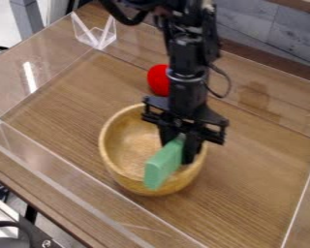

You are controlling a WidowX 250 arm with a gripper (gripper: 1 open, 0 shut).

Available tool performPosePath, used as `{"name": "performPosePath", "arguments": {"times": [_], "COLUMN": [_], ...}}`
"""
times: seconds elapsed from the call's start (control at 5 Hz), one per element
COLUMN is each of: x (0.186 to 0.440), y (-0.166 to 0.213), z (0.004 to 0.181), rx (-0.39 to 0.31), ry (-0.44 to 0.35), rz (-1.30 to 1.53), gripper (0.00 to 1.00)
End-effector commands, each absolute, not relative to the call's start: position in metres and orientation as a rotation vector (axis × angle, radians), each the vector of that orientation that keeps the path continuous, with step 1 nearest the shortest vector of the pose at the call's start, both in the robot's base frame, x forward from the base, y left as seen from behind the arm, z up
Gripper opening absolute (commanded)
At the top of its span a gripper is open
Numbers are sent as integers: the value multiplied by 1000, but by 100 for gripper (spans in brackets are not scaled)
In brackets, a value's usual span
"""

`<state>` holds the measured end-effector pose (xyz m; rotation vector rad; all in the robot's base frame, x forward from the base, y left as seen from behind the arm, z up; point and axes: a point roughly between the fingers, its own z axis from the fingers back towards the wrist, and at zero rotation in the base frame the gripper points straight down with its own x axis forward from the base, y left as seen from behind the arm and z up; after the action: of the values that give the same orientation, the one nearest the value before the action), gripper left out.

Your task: Remove the green stick from the brown bowl and put it on the table

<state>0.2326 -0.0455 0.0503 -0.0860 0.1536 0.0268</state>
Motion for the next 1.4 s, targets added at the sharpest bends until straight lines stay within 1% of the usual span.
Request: {"name": "performPosePath", "arguments": {"times": [0.0,0.2,0.4,0.8,1.2], "x": [235,227,223,223,238], "y": [-64,-75,-78,-83,-87], "z": [55,52,53,41,24], "rx": [-97,-99,-101,-101,-99], "ry": [95,84,75,61,48], "rz": [-19,-31,-74,-69,-163], "gripper": [0,0,0,0,0]}}
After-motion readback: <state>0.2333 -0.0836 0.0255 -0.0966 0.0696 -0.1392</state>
